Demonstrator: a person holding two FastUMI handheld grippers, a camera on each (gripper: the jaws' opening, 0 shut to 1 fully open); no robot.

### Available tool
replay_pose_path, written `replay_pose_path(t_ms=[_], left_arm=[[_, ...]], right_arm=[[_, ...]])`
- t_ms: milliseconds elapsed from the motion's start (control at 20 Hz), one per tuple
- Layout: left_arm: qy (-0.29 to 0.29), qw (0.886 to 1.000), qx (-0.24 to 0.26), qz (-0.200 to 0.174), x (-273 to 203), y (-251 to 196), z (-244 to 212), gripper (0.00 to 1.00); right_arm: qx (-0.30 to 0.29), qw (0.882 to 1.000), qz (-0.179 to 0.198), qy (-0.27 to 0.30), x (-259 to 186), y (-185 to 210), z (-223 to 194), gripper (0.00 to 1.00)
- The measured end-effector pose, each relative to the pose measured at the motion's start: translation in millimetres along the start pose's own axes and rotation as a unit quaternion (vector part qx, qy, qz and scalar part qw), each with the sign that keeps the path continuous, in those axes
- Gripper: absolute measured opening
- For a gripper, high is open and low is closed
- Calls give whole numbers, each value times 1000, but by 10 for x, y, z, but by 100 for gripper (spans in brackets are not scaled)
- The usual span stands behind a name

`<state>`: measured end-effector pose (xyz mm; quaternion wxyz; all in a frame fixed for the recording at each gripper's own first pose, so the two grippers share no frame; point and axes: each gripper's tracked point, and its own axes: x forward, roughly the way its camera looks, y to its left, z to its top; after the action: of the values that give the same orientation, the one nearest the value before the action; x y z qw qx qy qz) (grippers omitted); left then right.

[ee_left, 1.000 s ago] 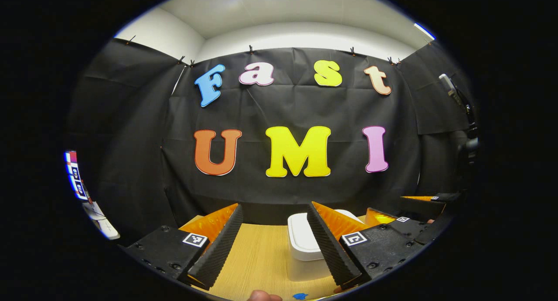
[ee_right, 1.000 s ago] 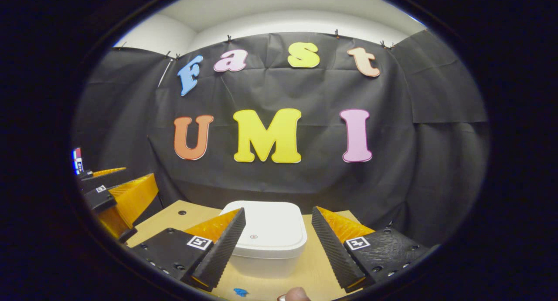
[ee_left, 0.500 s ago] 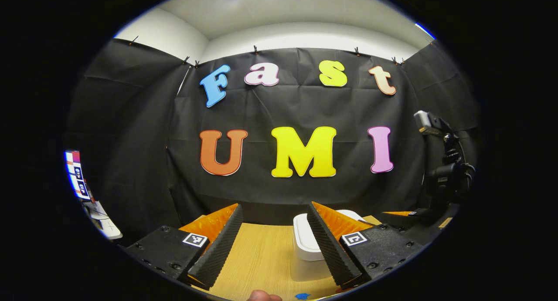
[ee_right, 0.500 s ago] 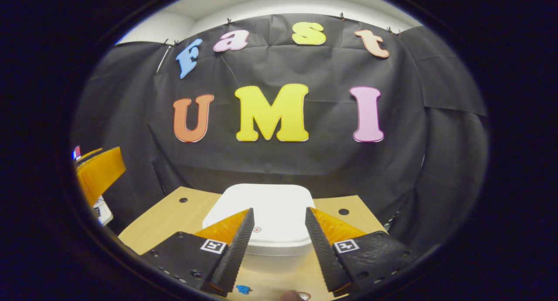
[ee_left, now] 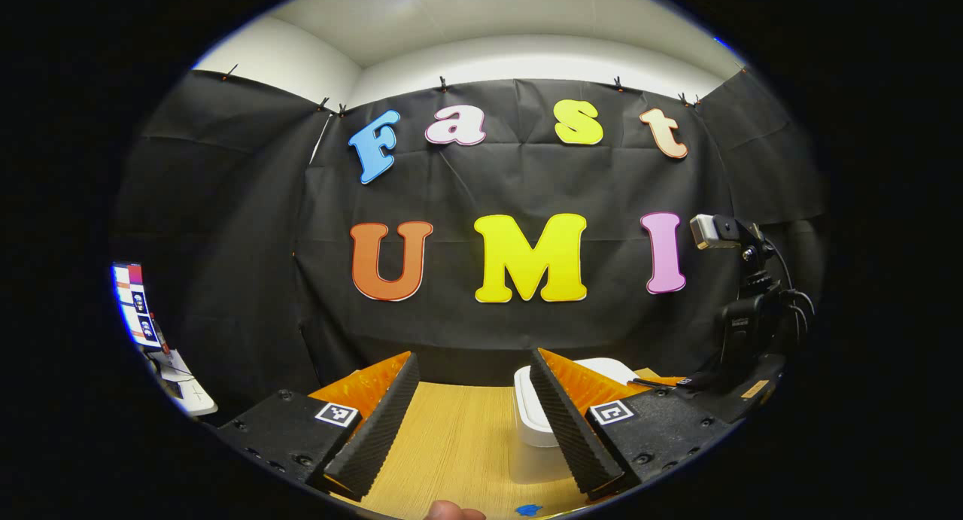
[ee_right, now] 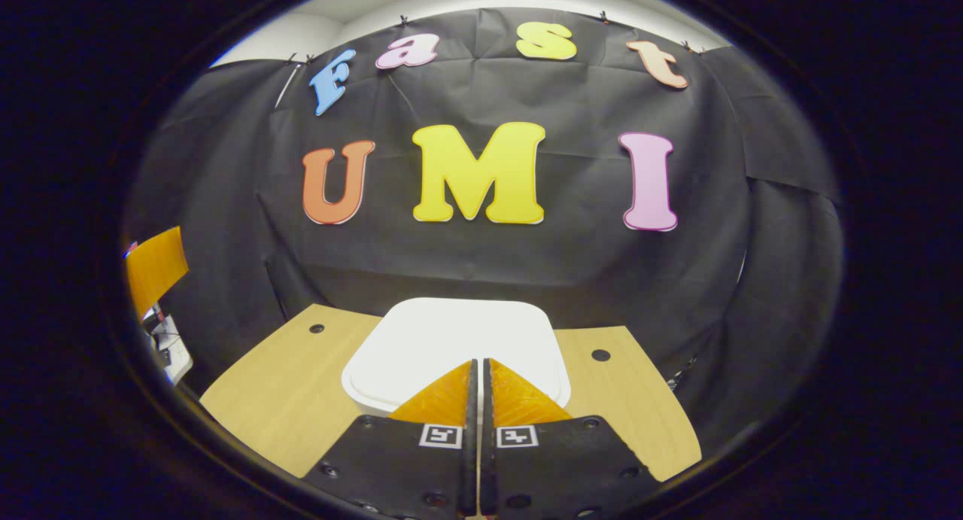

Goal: Press the lid of the desktop garbage bin to open it, pick up the crumpled paper on the desktop and throw it into the bin, then pick up the pop can on the desktop and drop it into the bin, and finally close the garbage bin lid.

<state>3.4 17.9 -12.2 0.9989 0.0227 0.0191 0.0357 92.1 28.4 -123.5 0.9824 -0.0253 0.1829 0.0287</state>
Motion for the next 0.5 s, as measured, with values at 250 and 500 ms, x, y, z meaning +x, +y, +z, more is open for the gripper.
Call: replay_pose_path(t_ms=[250, 500], left_arm=[[3, 1000, 4, 0, 15, -21, -30, 96], [7, 1000, 6, -4, 16, -56, -68, 96]], right_arm=[[-18, 1000, -4, 5, 90, -12, -97, 2], [-13, 999, 9, 32, 136, -2, -274, 2]])
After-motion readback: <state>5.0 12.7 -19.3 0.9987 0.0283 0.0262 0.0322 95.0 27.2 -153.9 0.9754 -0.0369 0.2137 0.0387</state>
